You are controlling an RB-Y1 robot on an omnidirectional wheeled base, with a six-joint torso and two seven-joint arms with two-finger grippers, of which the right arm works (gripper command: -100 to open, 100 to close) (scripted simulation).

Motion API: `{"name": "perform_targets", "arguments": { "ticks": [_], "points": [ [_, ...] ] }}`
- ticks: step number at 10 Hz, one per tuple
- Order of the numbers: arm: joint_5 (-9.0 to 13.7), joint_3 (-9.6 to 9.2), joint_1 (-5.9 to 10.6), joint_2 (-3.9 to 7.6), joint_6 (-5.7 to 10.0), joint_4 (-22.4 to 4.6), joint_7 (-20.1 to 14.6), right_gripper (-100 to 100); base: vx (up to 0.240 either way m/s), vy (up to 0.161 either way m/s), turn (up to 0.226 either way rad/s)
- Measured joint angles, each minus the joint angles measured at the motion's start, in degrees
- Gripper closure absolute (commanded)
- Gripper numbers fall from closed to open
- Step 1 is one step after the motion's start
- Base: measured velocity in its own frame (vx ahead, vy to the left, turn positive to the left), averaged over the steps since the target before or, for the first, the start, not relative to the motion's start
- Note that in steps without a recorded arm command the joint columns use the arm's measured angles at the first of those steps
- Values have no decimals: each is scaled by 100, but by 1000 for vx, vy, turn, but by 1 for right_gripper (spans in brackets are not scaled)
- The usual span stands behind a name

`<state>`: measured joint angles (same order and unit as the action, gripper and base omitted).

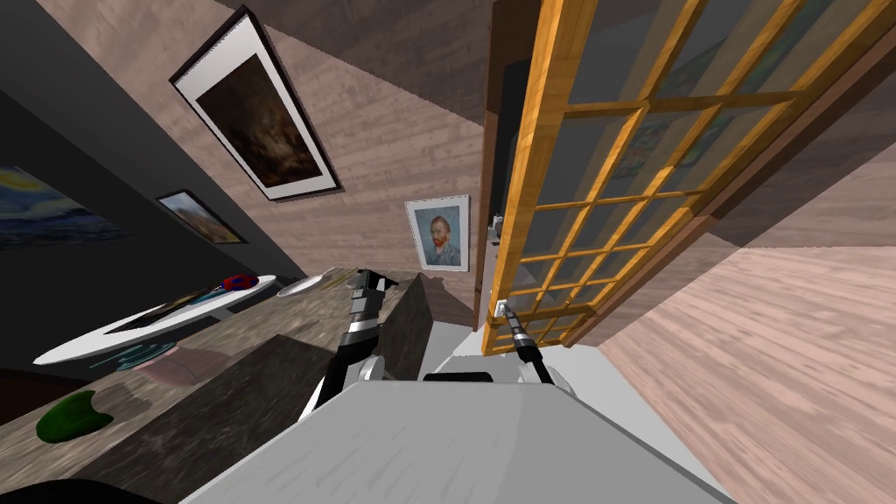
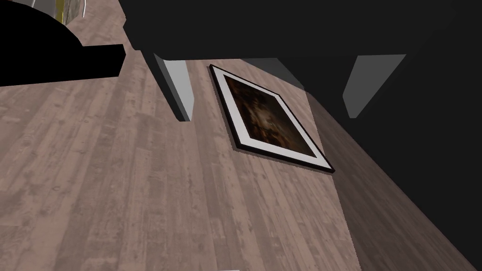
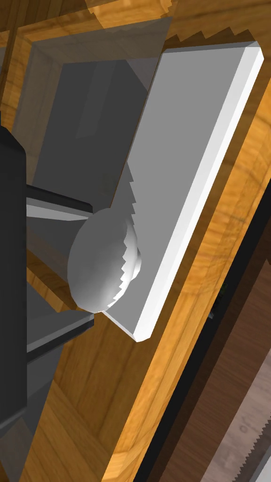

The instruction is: Pull the door open

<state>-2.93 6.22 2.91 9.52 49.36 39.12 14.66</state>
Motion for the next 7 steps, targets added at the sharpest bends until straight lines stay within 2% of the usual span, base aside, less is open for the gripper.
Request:
{"name": "perform_targets", "arguments": {
  "ticks": [1, 4, 6, 7],
  "points": [
    [39, -19, 41, 29, 6, -51, -112, 100, -14, -11, 5],
    [153, -83, 16, 95, 15, -48, -404, 100, -21, -20, 52],
    [168, -88, 42, 73, 101, -142, -419, 100, 0, 6, -6],
    [166, -95, -5, 72, 34, -34, -428, 100, 5, 9, -20]
  ]
}}
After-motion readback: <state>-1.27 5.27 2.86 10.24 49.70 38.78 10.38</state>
